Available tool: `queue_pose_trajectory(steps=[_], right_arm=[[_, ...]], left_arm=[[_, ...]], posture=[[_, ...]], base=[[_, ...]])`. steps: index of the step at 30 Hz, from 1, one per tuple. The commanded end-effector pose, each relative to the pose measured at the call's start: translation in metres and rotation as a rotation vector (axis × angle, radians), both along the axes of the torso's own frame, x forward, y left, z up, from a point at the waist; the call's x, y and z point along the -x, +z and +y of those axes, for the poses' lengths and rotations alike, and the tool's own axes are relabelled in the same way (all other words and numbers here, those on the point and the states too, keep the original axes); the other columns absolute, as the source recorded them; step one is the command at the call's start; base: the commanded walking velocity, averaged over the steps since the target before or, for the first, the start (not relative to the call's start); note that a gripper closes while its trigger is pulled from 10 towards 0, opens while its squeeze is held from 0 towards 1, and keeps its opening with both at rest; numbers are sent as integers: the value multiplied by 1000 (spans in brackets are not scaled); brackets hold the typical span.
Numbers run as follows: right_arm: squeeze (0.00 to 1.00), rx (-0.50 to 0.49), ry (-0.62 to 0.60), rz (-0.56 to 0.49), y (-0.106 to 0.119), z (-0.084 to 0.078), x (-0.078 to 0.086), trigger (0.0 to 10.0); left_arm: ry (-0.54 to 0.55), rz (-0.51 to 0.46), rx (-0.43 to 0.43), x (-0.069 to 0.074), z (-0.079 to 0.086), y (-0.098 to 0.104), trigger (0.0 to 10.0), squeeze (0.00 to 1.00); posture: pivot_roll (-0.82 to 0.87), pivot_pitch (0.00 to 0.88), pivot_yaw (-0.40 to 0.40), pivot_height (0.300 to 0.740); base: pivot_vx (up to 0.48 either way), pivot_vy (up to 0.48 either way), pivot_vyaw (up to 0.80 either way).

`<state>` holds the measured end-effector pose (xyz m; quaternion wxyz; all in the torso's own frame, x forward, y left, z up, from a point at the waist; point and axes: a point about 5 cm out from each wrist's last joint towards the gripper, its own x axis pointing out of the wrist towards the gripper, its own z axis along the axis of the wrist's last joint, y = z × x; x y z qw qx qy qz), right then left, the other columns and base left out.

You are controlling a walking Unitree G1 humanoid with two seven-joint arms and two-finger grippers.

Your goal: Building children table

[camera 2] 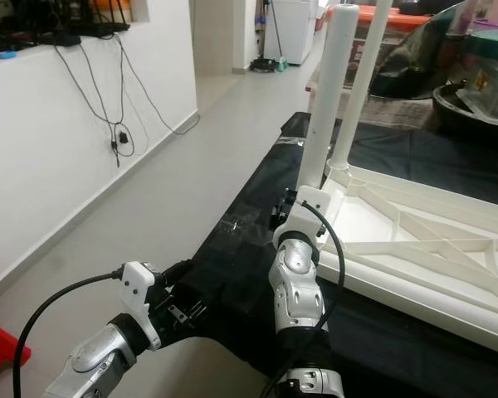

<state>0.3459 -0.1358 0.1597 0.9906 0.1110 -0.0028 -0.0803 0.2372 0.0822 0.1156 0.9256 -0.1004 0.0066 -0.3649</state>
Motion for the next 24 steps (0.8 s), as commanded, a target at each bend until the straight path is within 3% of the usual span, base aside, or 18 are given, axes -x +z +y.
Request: queue_pose_trajectory(steps=[1, 2, 3, 6, 7, 9, 10, 14, 15, 18, 21, 22, 23, 24], right_arm=[[0, -40, 272, -58, 6, 33, -3, 10000], [0, -41, 515, -103, 13, 35, -3, 10000], [0, -44, 610, -116, 15, 35, -2, 10000], [0, -47, 656, -121, 16, 35, -2, 10000], [0, -27, 803, -125, 19, 30, 1, 10000], [0, -8, 965, -120, 22, 23, 6, 10000], [0, -8, 965, -120, 22, 23, 6, 10000], [0, 59, 1225, -99, 27, 18, 4, 10000], [0, 59, 1225, -99, 27, 18, 4, 10000], [0, 89, 1436, -86, 28, 27, 1, 10000], [0, 89, 1436, -86, 28, 27, 1, 10000], [0, 107, 1488, -72, 27, 30, 1, 10000], [0, 144, 1548, -44, 24, 33, 2, 0], [0, 144, 1548, -44, 24, 33, 2, 0]], left_arm=[[3, 12, -10, 0, 1, -2, 10000, 0], [3, 12, -11, -1, 1, -2, 10000, 0], [2, 12, -11, -1, 1, -2, 10000, 0], [2, 12, -11, -1, 1, -2, 10000, 0], [1, 12, -11, -1, 1, -2, 10000, 0], [0, 13, -10, -1, 0, -2, 10000, 0], [0, 13, -10, -1, 0, -2, 10000, 0], [1, 12, -10, -3, 0, -3, 10000, 0], [1, 12, -10, -3, 0, -3, 10000, 0], [7, 11, -10, -3, 1, -3, 10000, 0], [7, 11, -10, -3, 1, -3, 10000, 0], [11, 11, -10, -2, 1, -3, 10000, 0], [15, 10, -9, -2, 1, -3, 10000, 0], [15, 10, -9, -2, 1, -3, 10000, 0]], posture=[[65, 1, -10, 740], [64, 0, -10, 740], [64, 0, -10, 740], [64, 0, -10, 740], [60, 0, -8, 740], [60, 0, -7, 740], [60, 0, -7, 740], [62, 0, -10, 740], [62, 0, -10, 740], [80, 0, -20, 740], [80, 0, -20, 740], [85, 0, -24, 740], [89, 0, -26, 740], [89, 0, -26, 740]], base=[[0, 0, 0], [0, 0, 0], [0, 0, 0], [0, 0, 0], [0, 0, 0], [0, 0, 0], [0, 0, 0], [0, 0, 0], [0, 0, 0], [0, 0, 0], [0, 0, 0], [0, 0, 0], [0, 0, 0], [0, 0, 0]])
